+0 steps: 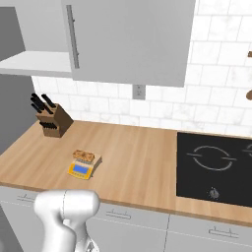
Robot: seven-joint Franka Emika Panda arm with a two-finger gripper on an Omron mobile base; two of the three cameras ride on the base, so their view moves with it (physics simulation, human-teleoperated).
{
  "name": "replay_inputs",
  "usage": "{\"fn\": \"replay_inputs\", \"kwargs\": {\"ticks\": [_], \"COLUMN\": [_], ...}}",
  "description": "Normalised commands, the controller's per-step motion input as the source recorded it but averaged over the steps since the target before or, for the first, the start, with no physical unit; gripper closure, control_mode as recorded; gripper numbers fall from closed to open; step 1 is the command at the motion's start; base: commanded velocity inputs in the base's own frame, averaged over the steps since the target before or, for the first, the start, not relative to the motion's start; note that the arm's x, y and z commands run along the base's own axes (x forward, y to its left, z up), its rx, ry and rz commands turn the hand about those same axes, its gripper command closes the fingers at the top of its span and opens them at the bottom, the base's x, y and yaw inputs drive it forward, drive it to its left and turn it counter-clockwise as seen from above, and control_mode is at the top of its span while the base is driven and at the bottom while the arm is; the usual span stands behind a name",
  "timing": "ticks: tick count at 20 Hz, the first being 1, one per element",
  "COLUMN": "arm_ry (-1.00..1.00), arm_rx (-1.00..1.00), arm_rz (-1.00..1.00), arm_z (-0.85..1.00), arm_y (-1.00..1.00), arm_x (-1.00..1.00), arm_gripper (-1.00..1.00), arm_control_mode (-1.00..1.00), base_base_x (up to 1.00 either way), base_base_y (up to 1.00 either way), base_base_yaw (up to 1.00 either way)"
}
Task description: Pick the bar and place it on the digital scale for weighing, and close the cabinet.
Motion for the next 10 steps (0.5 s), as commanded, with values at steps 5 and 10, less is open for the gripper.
{"fn": "replay_inputs", "kwargs": {"ticks": [5,10], "arm_ry": [0.00,0.03], "arm_rx": [0.00,0.00], "arm_rz": [0.02,0.00], "arm_z": [-0.15,-0.05], "arm_y": [0.95,0.99], "arm_x": [-0.86,-0.50], "arm_gripper": [-1.00,-1.00], "arm_control_mode": [-1.00,-1.00], "base_base_x": [0.00,0.00], "base_base_y": [0.00,0.00], "base_base_yaw": [0.00,0.00]}}
